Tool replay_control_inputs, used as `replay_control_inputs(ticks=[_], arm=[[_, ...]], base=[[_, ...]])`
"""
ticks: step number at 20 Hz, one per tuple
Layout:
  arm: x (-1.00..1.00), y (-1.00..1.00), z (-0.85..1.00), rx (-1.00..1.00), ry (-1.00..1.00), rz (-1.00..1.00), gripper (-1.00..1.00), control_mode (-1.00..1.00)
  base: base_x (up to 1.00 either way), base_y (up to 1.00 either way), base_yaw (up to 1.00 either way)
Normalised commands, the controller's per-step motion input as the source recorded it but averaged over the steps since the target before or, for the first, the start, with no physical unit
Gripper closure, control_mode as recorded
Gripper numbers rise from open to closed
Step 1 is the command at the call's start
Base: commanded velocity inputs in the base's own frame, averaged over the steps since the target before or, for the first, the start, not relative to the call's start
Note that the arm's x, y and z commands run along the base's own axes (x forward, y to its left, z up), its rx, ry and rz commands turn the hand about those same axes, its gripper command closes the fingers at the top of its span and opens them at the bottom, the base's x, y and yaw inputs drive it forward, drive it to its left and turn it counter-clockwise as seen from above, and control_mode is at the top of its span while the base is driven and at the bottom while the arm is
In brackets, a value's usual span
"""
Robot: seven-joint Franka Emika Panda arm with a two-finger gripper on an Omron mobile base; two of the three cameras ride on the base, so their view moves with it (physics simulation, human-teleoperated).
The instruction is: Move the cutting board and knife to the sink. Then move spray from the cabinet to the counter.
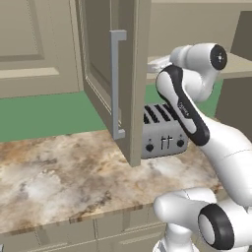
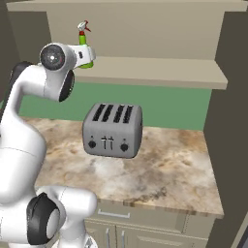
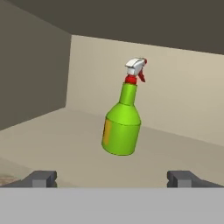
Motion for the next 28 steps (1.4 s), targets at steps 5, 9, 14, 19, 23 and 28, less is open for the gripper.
replay_control_inputs(ticks=[5,9,14,19,23,28], arm=[[0.34,0.04,0.10,0.00,0.02,-0.02,-1.00,-1.00],[0.01,0.00,0.00,0.00,-0.01,0.00,-1.00,-1.00],[0.10,0.00,0.01,0.00,0.00,0.00,-1.00,-1.00],[0.11,0.01,0.25,0.00,0.00,-0.06,-1.00,-1.00],[0.26,0.00,0.28,0.00,0.00,-0.08,-1.00,-1.00],[0.20,0.07,0.12,0.00,0.01,-0.09,-1.00,-1.00]], base=[[0.00,0.00,0.00],[0.00,0.00,0.00],[0.00,0.00,0.00],[0.00,0.00,0.00],[0.00,0.00,0.00],[0.00,0.00,0.00]])
